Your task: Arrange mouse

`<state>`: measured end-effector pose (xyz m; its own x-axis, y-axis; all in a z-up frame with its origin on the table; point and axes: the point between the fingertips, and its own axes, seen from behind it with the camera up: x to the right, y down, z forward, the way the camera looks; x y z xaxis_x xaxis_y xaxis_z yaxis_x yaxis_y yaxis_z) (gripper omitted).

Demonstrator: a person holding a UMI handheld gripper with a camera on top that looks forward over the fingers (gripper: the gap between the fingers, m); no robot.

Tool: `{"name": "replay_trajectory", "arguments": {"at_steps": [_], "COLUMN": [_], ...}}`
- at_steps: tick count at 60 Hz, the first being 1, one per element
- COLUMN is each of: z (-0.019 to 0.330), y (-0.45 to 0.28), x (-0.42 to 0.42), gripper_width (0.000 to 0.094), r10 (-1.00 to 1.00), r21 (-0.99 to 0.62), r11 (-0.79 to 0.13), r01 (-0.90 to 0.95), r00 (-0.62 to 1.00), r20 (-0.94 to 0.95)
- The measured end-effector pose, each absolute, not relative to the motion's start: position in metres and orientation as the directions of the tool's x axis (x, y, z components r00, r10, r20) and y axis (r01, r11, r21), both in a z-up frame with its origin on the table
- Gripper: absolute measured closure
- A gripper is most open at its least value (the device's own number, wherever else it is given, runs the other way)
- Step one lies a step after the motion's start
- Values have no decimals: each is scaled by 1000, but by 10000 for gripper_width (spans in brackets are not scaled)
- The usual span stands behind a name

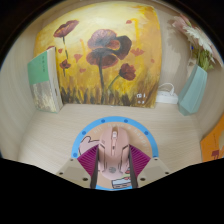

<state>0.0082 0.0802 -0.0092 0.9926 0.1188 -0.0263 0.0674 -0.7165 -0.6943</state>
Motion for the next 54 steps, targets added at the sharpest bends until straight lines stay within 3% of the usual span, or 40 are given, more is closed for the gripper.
{"name": "replay_trajectory", "arguments": {"at_steps": [6, 9, 16, 36, 54], "z": [-11, -9, 21, 172, 225], "y": [80, 78, 83, 44, -15], "x": [7, 8, 9, -41, -90], "gripper_width": [403, 318, 192, 193, 191], "r10": [123, 122, 115, 91, 126], "r21": [-683, -673, -702, -809, -843], "r11": [-727, -736, -707, -587, -536], "r01": [71, 77, 86, 28, 41], "r00": [992, 992, 993, 995, 992], "r20": [-28, -20, 6, -31, -32]}}
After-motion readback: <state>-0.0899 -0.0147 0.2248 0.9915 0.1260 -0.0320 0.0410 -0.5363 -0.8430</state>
